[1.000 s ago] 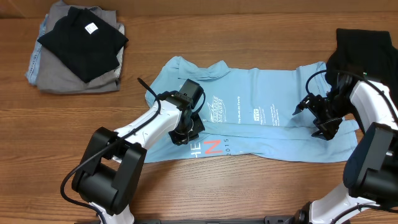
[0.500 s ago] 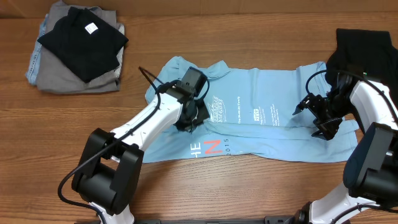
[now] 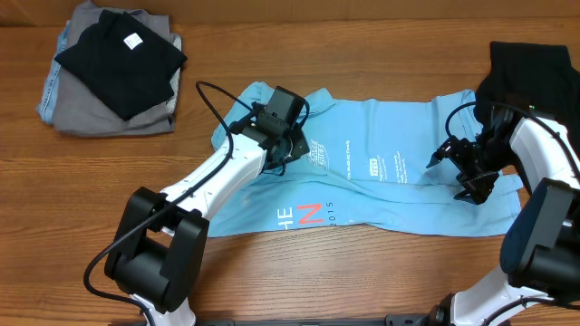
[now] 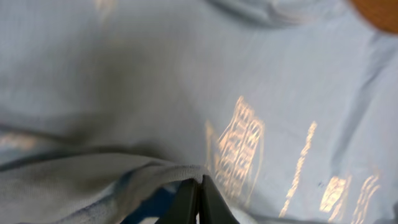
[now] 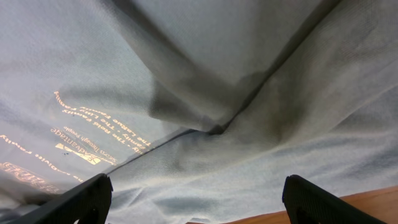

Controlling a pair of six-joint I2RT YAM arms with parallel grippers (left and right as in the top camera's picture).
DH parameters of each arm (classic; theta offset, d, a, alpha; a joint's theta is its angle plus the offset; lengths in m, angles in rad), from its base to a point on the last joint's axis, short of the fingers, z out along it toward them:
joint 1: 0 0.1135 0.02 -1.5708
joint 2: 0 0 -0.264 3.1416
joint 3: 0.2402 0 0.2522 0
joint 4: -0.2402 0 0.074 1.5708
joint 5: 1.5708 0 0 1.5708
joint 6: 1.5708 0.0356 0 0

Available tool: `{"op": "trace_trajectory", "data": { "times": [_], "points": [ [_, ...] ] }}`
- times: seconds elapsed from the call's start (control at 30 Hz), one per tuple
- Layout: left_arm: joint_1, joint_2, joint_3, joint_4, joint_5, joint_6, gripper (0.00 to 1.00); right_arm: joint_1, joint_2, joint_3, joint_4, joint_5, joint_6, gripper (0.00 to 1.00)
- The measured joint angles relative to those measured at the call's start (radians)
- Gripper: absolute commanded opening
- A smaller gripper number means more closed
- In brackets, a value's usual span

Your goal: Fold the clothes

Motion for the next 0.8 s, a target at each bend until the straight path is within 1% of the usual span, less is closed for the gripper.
{"op": "trace_trajectory", "data": {
  "times": [0.13,0.17,0.23,0.3,0.4,0.5,0.6,0.73,0.8],
  "points": [
    [0.000,0.000,0.000,0.079,-0.029,0.035,0.04,0.000,0.000,0.000,-0.007,0.000,0.000,0.92],
    [0.000,0.000,0.000,0.092,-0.034,0.042,0.08,0.000,0.000,0.000,-0.007,0.000,0.000,0.92],
    [0.000,0.001,0.000,0.114,-0.040,0.063,0.32,0.000,0.000,0.000,-0.007,0.000,0.000,0.92],
    [0.000,0.006,0.000,0.137,-0.044,0.076,0.38,0.000,0.000,0.000,-0.007,0.000,0.000,0.92],
    [0.000,0.019,0.000,0.177,-0.050,0.130,0.53,0.000,0.000,0.000,-0.007,0.000,0.000,0.92],
    [0.000,0.026,0.002,0.179,-0.053,0.176,0.56,0.000,0.000,0.000,-0.007,0.000,0.000,0.92],
    [0.003,0.028,0.029,0.082,-0.052,0.202,0.60,0.000,0.000,0.000,-0.007,0.000,0.000,0.92],
    [0.024,0.028,0.141,-0.237,-0.050,0.212,0.64,0.000,0.000,0.000,-0.007,0.003,0.000,0.92],
    [0.046,0.027,0.188,-0.359,-0.054,0.196,0.66,0.000,0.000,0.000,-0.007,0.008,-0.001,0.92]
  ]
}}
